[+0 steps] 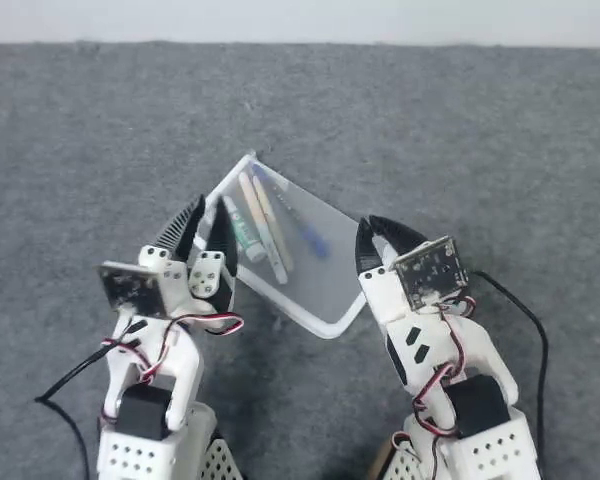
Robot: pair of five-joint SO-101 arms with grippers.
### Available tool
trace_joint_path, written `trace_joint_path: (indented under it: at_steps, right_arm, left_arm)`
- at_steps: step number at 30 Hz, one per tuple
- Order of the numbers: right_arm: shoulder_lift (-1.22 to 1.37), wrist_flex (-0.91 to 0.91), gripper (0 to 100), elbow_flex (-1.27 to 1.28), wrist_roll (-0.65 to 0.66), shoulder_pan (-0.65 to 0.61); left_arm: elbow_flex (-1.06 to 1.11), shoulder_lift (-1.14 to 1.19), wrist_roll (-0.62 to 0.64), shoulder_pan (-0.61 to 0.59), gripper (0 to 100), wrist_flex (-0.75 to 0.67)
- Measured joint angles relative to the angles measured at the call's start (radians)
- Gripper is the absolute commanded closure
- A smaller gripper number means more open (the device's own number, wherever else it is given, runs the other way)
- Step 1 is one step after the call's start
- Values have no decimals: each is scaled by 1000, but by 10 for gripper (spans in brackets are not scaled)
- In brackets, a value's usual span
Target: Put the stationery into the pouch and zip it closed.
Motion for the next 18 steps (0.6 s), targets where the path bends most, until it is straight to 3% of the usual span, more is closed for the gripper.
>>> trace_joint_path:
  at_steps: [5, 18]
  right_arm:
    - [0, 100, 988, 0, -107, 2]
    - [-2, 264, 991, 127, -126, 0]
  left_arm:
    - [64, 0, 0, 0, 761, -25]
    - [118, 0, 0, -106, 758, 20]
